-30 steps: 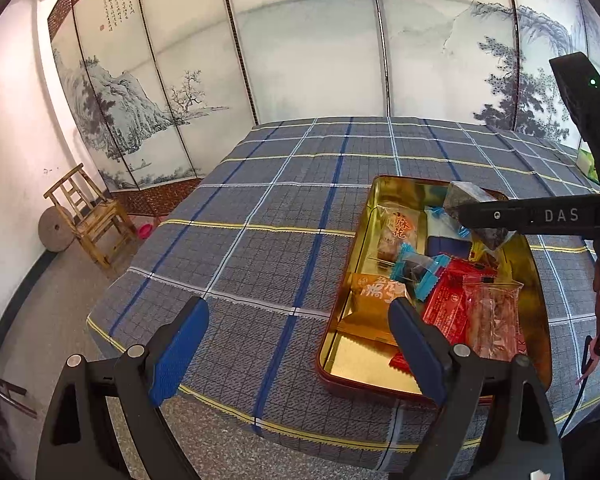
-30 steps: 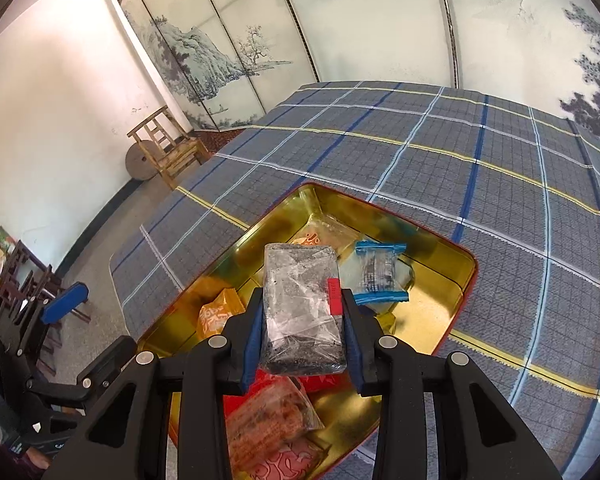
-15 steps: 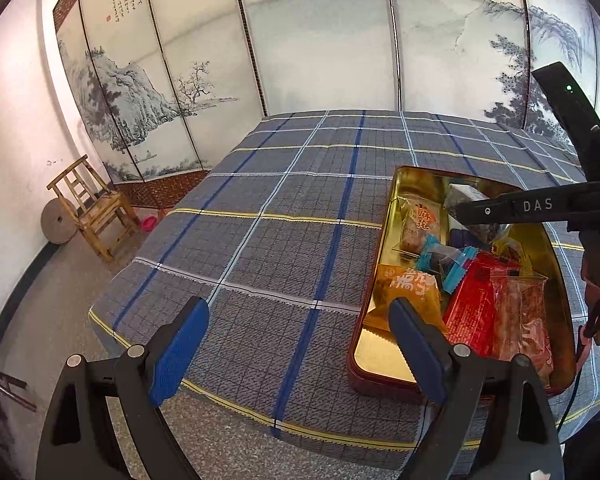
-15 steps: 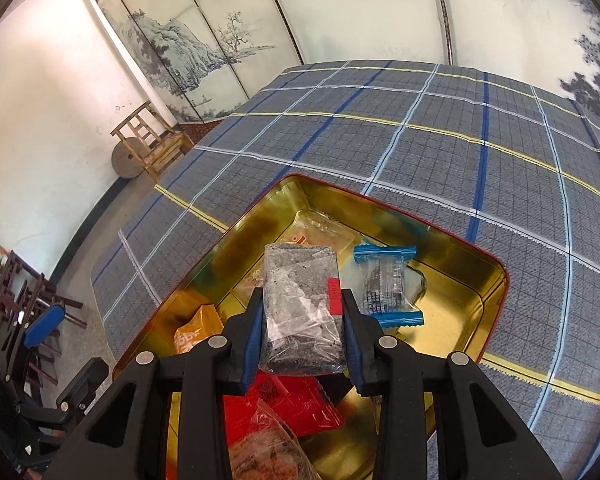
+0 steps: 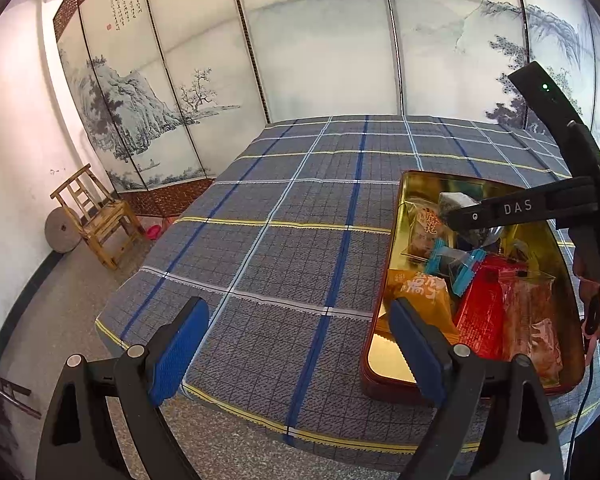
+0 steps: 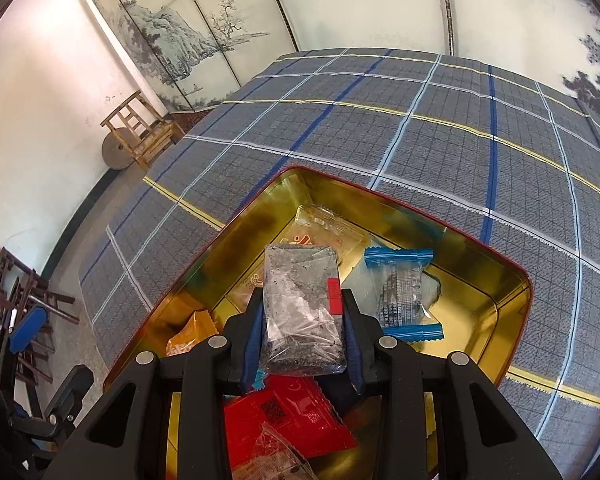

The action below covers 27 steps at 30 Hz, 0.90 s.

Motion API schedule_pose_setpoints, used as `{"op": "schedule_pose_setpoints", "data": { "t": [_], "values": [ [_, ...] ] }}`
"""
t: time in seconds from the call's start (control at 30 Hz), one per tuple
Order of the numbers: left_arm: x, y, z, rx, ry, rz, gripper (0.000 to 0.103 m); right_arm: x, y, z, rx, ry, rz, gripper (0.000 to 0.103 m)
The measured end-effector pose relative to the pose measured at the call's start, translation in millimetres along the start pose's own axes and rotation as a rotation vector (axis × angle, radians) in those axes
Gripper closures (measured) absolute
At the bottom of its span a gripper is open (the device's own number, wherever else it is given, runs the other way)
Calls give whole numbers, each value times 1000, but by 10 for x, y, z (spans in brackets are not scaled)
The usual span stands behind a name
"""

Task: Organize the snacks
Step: 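Lower the grey packet into the tin and open the right gripper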

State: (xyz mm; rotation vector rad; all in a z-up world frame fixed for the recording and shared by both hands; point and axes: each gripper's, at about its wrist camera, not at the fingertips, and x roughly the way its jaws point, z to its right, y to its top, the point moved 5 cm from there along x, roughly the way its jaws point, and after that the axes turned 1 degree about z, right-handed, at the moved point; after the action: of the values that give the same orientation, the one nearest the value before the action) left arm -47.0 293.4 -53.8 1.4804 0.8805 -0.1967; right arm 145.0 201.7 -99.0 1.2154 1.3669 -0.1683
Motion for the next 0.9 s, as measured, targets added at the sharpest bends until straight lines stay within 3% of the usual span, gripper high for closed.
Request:
{"op": "schedule_pose_setpoints", "data": {
  "t": [0.47,0.73,0.9],
  "values": [
    [-20,35,90,16,-17,14,13,34,14,-31,-17,-7,-10,66],
    [-14,32,110,22,-26,11,13,-29,15,-73,-41,-14,22,65],
    [15,23,124,22,-22,-8,13,-197,-13,-139,-64,-15,91,66]
  ]
}}
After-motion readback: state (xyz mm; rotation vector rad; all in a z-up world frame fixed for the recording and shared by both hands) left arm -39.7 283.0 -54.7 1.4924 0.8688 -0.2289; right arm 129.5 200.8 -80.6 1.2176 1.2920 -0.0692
